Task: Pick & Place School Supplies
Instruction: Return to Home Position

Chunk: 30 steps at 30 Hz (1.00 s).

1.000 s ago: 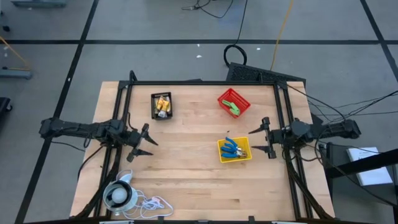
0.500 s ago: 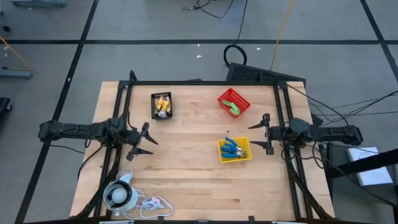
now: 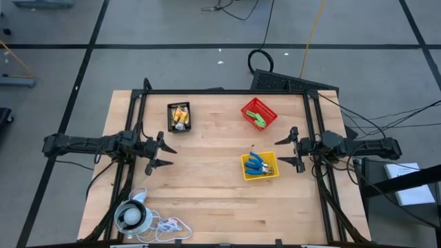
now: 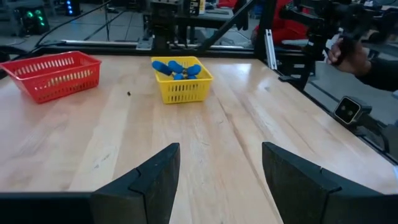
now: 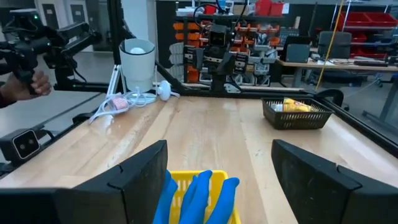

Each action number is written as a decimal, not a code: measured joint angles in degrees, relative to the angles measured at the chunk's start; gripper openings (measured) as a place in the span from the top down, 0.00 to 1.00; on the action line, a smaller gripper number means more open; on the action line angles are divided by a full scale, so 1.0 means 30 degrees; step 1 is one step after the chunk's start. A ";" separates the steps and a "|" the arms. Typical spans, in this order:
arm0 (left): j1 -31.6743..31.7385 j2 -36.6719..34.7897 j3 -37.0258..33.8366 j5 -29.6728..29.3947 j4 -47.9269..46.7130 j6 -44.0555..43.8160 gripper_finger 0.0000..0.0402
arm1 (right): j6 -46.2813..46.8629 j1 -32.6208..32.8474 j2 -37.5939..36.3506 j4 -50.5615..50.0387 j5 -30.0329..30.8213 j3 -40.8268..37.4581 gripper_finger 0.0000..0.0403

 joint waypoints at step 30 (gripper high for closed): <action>0.0061 -0.0692 0.0007 0.3665 0.1590 0.1888 0.43 | 0.0539 0.0000 0.0000 -0.0007 0.0015 -0.0007 0.31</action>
